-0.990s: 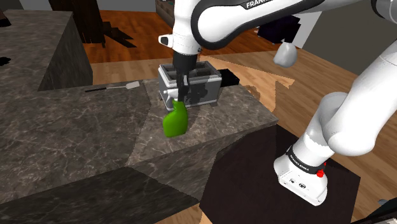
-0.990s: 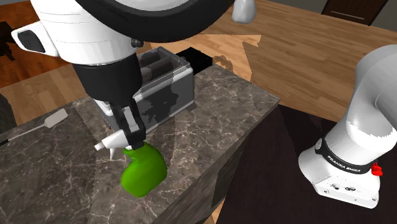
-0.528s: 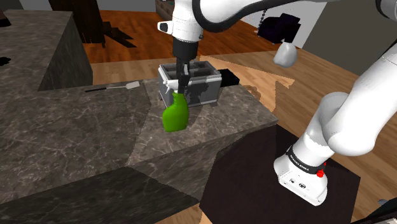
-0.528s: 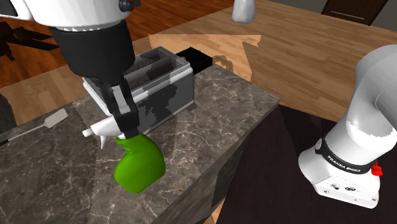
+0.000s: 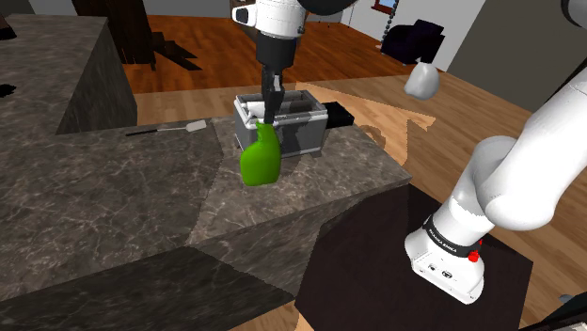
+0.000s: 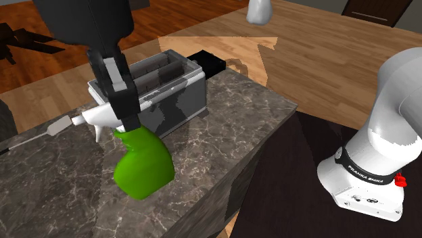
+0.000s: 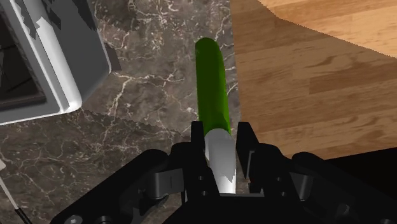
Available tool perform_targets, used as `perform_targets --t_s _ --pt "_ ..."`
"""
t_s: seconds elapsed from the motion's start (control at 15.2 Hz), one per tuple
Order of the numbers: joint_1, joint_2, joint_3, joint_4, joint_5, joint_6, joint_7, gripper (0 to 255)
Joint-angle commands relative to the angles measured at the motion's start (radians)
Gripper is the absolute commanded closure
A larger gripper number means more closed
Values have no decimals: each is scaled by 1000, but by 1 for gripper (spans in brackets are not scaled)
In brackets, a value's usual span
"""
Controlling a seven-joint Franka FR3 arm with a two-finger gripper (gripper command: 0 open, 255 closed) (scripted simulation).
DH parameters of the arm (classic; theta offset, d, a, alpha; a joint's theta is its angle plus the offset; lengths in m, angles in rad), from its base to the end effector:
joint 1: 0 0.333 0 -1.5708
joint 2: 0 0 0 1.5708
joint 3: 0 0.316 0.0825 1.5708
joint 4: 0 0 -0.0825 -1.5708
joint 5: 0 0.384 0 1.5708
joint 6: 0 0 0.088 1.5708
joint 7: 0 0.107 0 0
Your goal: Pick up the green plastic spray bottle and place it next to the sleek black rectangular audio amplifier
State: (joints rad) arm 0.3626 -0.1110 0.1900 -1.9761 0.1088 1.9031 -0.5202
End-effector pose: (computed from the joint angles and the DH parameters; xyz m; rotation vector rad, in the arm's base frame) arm 0.4460 0.2882 0.5193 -2.6550 -1.5173 -0.0536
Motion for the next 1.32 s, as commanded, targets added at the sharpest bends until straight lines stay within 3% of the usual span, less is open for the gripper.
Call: perform_targets --t_s 0.0,1.25 --pt "-1 0 -1 30 -1 -30 2 255" --pt "-3 24 -3 313 -11 -289 25 255"
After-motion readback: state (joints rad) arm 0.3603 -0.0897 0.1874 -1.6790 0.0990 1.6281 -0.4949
